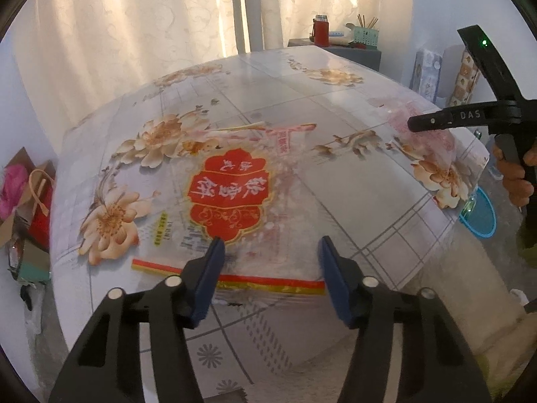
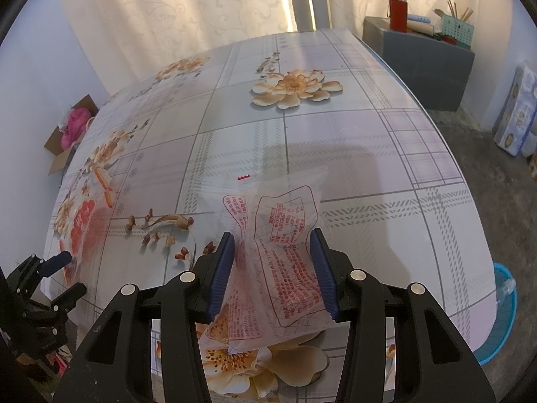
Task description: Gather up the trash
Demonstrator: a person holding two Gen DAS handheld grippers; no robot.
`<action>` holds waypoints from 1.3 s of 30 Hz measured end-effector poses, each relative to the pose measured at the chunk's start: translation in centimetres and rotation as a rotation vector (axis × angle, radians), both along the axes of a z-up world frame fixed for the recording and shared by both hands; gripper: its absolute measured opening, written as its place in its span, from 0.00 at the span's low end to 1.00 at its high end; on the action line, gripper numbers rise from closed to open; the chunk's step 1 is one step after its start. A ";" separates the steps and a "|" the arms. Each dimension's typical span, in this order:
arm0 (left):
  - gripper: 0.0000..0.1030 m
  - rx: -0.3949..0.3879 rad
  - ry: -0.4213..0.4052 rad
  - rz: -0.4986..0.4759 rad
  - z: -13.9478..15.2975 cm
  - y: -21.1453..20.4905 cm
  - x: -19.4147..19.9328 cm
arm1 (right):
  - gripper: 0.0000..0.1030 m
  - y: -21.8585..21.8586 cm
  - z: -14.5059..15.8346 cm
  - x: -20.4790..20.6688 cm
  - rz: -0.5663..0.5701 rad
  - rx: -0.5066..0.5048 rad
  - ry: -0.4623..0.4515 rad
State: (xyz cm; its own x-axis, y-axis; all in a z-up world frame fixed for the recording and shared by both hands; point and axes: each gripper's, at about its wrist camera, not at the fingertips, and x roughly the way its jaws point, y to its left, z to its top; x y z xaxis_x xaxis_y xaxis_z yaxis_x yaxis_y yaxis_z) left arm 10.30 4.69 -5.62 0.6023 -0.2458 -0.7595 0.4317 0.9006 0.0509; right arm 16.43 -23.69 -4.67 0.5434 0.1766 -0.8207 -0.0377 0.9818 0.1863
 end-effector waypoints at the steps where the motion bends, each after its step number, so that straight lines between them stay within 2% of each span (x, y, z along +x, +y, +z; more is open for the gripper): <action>1: 0.49 -0.012 0.005 0.000 0.0 0.0 0.1 | 0.43 0.0 0.0 0.0 0.000 0.000 0.000; 8: 0.37 -0.037 0.010 0.003 0.1 -0.2 0.0 | 0.43 0.0 0.0 0.0 -0.001 0.000 0.000; 11: 0.30 -0.047 0.012 0.001 0.2 -0.2 0.1 | 0.43 0.0 0.0 0.0 0.000 0.001 0.000; 13: 0.21 -0.056 0.015 0.004 0.2 -0.1 0.2 | 0.43 0.0 0.0 0.0 0.000 0.001 0.000; 19: 0.09 -0.091 0.018 0.030 0.4 0.3 0.5 | 0.43 0.0 0.0 0.0 0.001 0.001 0.001; 27: 0.04 -0.116 -0.016 0.056 1.5 0.6 0.4 | 0.43 -0.1 0.0 0.0 0.003 0.001 0.001; 34: 0.02 -0.107 -0.063 0.071 2.4 0.3 -0.1 | 0.42 -0.3 0.1 0.1 -0.001 0.012 -0.001; 39: 0.02 -0.113 -0.104 0.085 3.3 0.1 -0.2 | 0.31 -1.0 0.5 0.1 -0.015 0.035 -0.005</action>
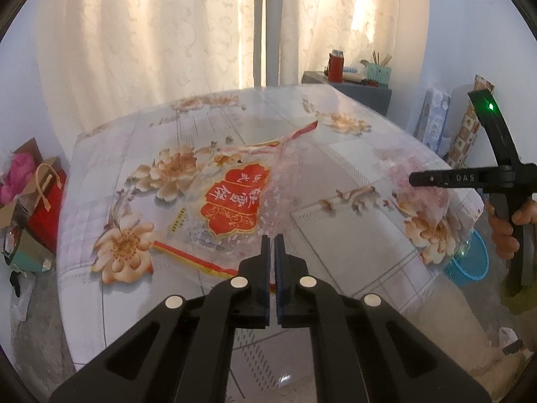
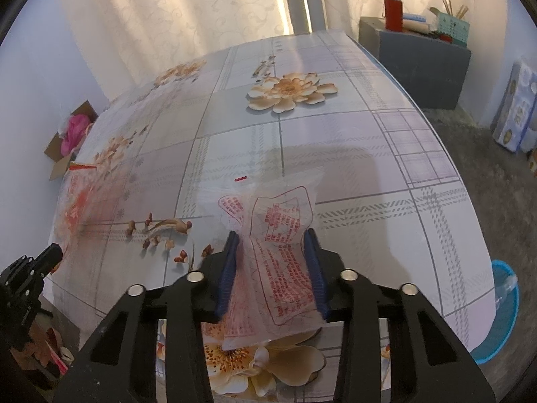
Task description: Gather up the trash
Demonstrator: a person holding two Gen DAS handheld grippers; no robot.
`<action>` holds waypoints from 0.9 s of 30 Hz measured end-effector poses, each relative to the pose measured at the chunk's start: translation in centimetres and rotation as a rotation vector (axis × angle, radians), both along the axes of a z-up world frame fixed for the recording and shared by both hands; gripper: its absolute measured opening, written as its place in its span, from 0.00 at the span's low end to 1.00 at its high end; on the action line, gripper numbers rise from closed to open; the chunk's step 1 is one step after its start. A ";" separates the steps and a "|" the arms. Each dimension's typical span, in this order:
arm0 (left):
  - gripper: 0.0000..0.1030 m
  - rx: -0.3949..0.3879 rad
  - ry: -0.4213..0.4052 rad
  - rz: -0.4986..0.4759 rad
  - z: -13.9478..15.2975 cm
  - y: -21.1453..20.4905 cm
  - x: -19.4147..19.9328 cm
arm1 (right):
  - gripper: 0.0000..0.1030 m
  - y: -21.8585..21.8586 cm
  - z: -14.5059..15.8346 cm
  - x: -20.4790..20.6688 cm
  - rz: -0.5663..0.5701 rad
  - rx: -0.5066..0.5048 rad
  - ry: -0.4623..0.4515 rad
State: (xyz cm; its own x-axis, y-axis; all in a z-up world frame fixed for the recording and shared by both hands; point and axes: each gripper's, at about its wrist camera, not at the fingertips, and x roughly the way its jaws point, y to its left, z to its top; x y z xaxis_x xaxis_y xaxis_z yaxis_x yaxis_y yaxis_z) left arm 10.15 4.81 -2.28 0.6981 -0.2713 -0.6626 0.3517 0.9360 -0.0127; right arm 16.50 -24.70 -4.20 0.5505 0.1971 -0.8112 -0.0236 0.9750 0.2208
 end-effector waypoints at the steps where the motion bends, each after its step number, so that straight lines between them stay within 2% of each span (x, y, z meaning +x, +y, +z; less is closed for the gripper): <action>1: 0.02 -0.004 -0.005 0.002 0.2 0.0 0.1 | 0.27 -0.2 0.1 0.0 -0.004 0.008 -0.003; 7: 0.01 -0.030 -0.036 0.016 1.5 -0.2 0.3 | 0.12 -0.7 0.9 -0.4 -0.018 0.030 -0.020; 10: 0.01 -0.032 -0.046 0.023 2.0 -0.3 0.4 | 0.09 -0.8 1.2 -0.6 -0.025 0.040 -0.029; 27: 0.01 -0.032 -0.101 0.034 4.0 -1.1 0.0 | 0.02 -1.7 3.1 -2.4 -0.044 0.066 -0.077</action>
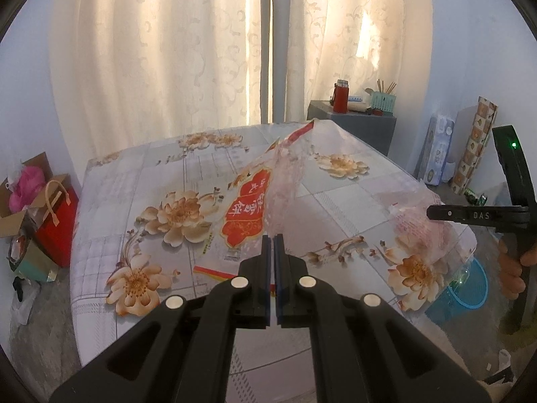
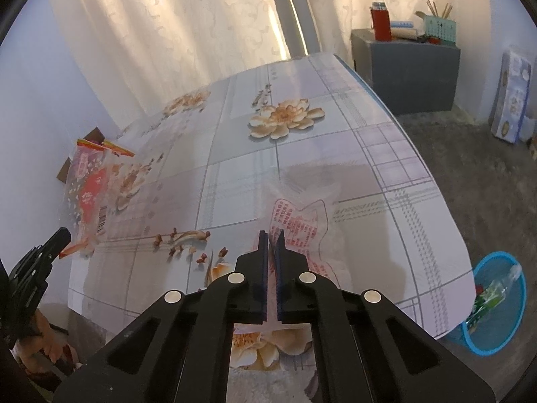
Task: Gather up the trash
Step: 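Lift both bags off the table with both tools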
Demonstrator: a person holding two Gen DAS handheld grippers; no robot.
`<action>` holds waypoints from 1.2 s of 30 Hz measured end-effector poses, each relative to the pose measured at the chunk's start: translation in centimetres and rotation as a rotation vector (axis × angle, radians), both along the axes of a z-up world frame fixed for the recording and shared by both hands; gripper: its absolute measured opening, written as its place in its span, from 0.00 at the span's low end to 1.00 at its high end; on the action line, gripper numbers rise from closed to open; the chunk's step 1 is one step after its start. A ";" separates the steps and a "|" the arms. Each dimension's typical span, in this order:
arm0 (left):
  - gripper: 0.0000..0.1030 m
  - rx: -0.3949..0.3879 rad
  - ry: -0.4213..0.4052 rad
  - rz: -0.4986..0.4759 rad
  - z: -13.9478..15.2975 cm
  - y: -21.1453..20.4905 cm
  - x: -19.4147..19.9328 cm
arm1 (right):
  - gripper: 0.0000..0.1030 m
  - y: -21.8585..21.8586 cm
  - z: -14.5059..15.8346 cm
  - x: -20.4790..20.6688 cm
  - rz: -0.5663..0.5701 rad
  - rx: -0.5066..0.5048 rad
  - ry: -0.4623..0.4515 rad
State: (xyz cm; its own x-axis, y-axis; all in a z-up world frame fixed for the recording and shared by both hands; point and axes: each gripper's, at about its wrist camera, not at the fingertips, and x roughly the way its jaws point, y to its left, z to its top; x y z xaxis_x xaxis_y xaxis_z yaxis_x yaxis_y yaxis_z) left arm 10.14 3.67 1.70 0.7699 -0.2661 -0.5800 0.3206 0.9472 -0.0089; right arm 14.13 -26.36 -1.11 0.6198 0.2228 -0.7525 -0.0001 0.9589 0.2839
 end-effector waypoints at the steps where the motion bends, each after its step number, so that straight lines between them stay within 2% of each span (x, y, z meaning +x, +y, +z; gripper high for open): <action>1: 0.01 0.000 -0.003 -0.001 0.1 -0.1 -0.1 | 0.01 0.0 0.1 -0.2 0.000 0.000 -0.003; 15: 0.01 0.007 -0.029 -0.006 1.4 -1.1 -0.2 | 0.00 -0.3 1.2 -1.2 0.007 0.018 -0.033; 36: 0.01 -0.021 -0.084 -0.020 3.8 -1.4 -1.5 | 0.00 -0.4 4.5 -3.0 0.008 0.021 -0.114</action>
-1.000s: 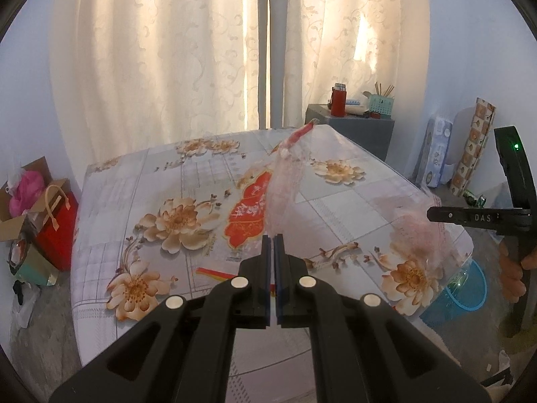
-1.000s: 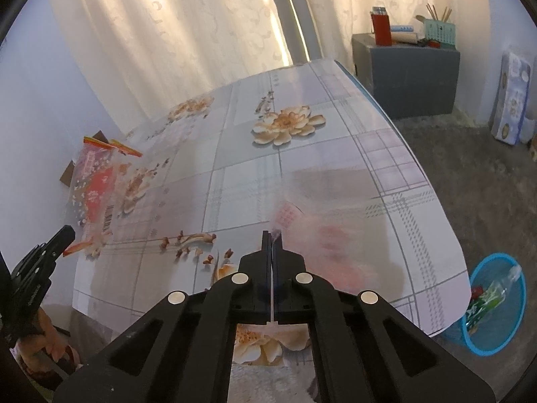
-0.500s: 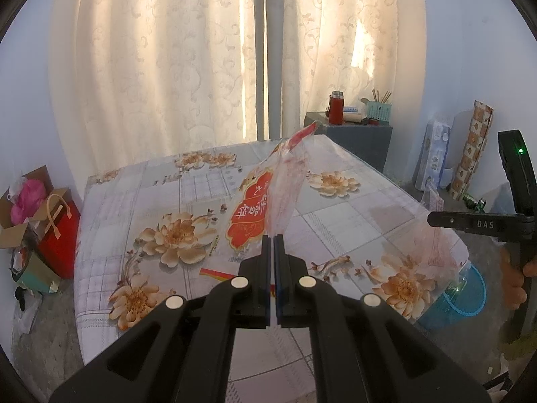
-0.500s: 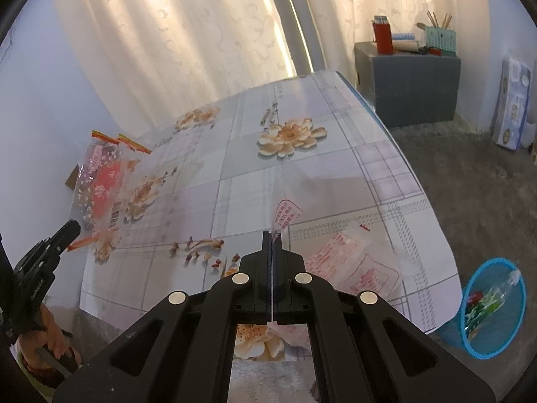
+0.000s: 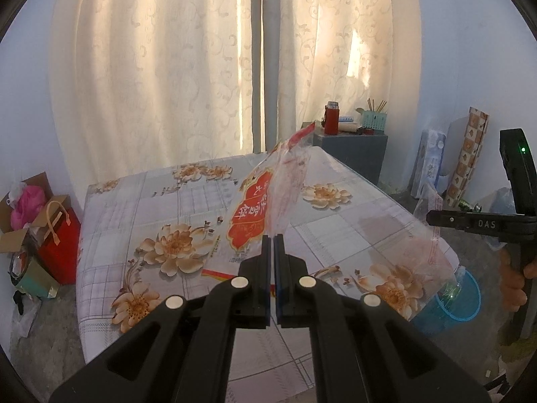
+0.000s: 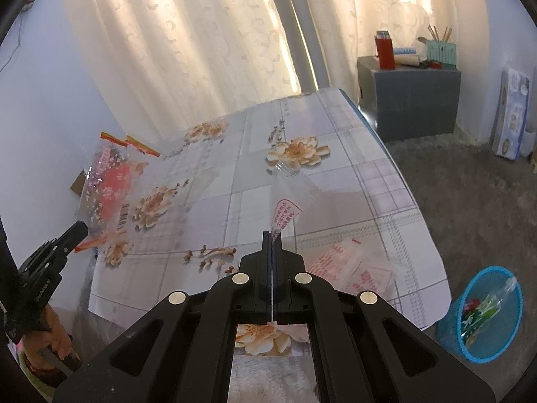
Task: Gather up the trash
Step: 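Lift both bags off the table with both tools, then carry both bags over the blue wastebasket and open both tools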
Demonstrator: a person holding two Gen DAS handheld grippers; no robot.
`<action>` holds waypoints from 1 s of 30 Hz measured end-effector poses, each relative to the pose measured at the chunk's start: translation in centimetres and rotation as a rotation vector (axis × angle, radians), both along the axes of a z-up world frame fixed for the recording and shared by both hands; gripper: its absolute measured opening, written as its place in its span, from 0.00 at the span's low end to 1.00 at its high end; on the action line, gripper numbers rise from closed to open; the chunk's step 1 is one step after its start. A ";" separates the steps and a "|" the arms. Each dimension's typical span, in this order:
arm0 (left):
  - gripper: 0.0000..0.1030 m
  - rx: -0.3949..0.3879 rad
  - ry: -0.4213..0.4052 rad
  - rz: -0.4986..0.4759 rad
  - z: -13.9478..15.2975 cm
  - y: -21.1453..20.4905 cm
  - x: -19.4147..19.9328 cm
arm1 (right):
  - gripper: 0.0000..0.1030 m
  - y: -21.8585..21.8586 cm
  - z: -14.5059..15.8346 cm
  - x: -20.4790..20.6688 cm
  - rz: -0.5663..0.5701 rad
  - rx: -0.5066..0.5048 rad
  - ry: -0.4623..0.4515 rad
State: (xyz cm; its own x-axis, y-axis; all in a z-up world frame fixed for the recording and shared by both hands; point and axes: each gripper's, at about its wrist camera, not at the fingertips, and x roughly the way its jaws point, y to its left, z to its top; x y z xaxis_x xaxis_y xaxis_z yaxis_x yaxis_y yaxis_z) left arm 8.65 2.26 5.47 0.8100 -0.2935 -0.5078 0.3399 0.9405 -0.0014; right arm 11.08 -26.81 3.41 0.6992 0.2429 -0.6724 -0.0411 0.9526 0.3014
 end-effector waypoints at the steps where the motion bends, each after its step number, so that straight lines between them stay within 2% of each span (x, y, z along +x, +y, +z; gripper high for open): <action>1: 0.01 -0.003 -0.002 -0.001 0.2 0.0 -0.1 | 0.00 0.0 0.2 -0.1 0.000 0.000 -0.005; 10: 0.01 -0.026 -0.033 -0.041 2.0 -1.1 -1.2 | 0.00 -1.3 2.1 -2.0 -0.019 0.013 -0.068; 17: 0.01 -0.040 -0.057 -0.104 3.7 -3.2 -2.0 | 0.00 -4.0 3.1 -4.2 -0.073 0.022 -0.106; 22: 0.01 -0.045 -0.071 -0.177 4.8 -5.9 -2.5 | 0.00 -6.6 3.8 -6.3 -0.135 0.019 -0.134; 30: 0.01 -0.040 -0.065 -0.343 6.2 -13.2 -3.2 | 0.00 -12.7 3.4 -9.8 -0.281 0.053 -0.159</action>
State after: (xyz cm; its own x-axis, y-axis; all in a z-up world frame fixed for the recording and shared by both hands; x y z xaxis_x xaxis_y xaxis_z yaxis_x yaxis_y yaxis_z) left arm 5.44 -10.93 11.66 0.6912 -0.5727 -0.4407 0.6365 0.7713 -0.0040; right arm 1.24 -39.46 6.82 0.8389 0.0576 -0.5413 0.1708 0.9163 0.3621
